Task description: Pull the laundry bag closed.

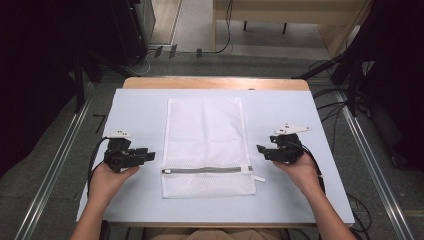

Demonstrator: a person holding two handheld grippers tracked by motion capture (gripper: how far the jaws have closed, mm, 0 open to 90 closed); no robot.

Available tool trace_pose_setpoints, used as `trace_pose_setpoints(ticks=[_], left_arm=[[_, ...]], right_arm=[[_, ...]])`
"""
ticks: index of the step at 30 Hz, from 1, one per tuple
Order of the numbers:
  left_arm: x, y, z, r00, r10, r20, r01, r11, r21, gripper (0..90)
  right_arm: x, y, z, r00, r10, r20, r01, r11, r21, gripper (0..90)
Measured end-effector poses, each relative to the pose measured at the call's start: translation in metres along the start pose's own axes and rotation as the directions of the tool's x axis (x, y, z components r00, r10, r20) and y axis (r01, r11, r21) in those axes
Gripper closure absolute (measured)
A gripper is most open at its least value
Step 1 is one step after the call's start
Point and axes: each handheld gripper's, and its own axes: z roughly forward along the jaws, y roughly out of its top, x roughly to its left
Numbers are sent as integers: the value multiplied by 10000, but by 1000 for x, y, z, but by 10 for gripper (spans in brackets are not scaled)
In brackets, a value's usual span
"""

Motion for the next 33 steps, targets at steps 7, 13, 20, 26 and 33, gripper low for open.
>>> trace_pose_setpoints(ticks=[7, 13, 20, 26, 33], left_arm=[[-3, 0, 3, 9996, 155, -216, -154, 9998, 81, 483], [-4, -3, 2, 9991, 351, -222, -351, 9994, 26, 427], [-5, -4, 3, 9980, 634, -65, -634, 9980, -19, 410], [-6, -7, 3, 9983, 580, -83, -579, 9983, 47, 407], [-6, -9, 2, 9978, 657, -101, -656, 9978, 52, 404]], right_arm=[[0, 1, 4, 9992, 82, -404, -72, 9996, 260, 466], [1, 2, 6, 9997, -44, -240, 52, 9994, 340, 481], [3, 3, 6, 9998, -116, -188, 123, 9993, 360, 470], [4, 7, 7, 9995, 10, -301, -7, 9999, 123, 480], [6, 7, 10, 9994, 31, -357, -15, 9990, 455, 481]])
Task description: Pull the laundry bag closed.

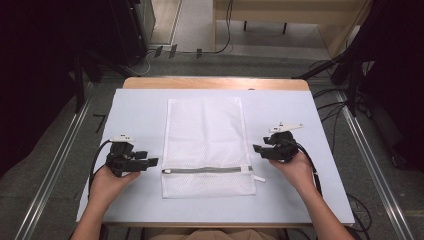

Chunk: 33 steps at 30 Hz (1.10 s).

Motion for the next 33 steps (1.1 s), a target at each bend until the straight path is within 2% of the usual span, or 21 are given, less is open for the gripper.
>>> trace_pose_setpoints(ticks=[20, 27, 33], left_arm=[[1, 0, 0, 9999, -87, 67, 86, 9998, 154, 398], [1, -1, 0, 9999, -126, 69, 126, 9999, 106, 393], [2, -2, -1, 9999, -99, 22, 99, 9999, 98, 391]], right_arm=[[6, 1, 2, 9995, -35, -304, 46, 9992, 385, 497], [13, 3, 2, 9988, -20, -481, 42, 9990, 452, 507], [26, 6, 0, 9972, -367, -657, 399, 9980, 481, 507]])
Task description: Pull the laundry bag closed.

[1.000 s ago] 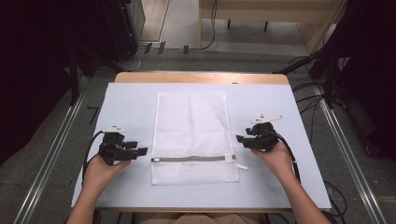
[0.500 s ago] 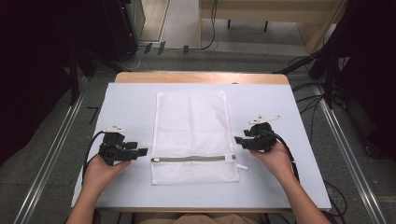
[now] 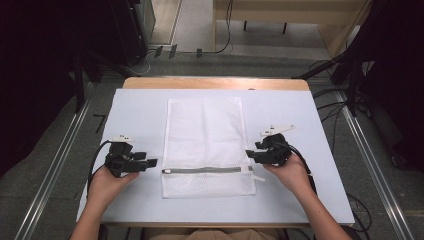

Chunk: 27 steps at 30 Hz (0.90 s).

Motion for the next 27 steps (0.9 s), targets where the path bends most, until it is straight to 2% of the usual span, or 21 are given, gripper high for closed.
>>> trace_pose_setpoints(ticks=[3, 11, 17, 20, 24, 26, 27], left_arm=[[1, 0, -1, 10000, -57, 33, 57, 10000, -15, 391], [3, 0, -2, 10000, -86, -13, 86, 10000, 1, 389], [5, 0, -1, 9998, -192, -22, 192, 9998, 44, 389], [5, 1, -1, 9999, -150, 4, 150, 9999, 46, 388], [6, 2, 0, 9999, -107, 38, 107, 9999, 18, 389], [6, 3, 0, 10000, -52, 32, 52, 10000, 10, 390], [6, 4, 1, 10000, -26, 84, 26, 10000, 36, 390]], right_arm=[[5, 1, 1, 9999, -164, -49, 165, 9999, 46, 506], [19, 6, 0, 9994, -228, -268, 231, 9997, 108, 505], [30, 12, 3, 9977, -578, -344, 582, 9983, 103, 507], [35, 14, 3, 9976, -556, -404, 562, 9983, 134, 508], [46, 18, 7, 9947, -844, -590, 853, 9963, 130, 498], [49, 18, 8, 9947, -811, -636, 823, 9965, 163, 489], [53, 19, 10, 9918, -1024, -770, 1036, 9945, 121, 481]])
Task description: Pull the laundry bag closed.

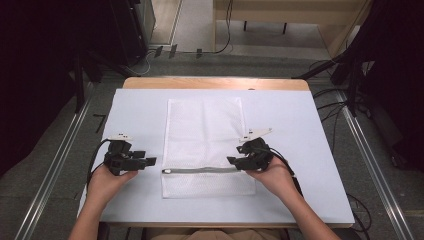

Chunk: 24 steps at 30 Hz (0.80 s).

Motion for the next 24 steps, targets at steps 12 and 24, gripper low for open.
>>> trace_pose_setpoints(ticks=[12, 24], left_arm=[[2, 5, 2, 10000, -19, 29, 20, 10000, -64, 379], [3, 7, 5, 10000, 55, 44, -55, 10000, -5, 377]], right_arm=[[16, 11, 8, 9994, 17, -332, -19, 10000, -59, 427], [32, 25, 14, 9976, -327, -617, 325, 9995, -54, 468]])
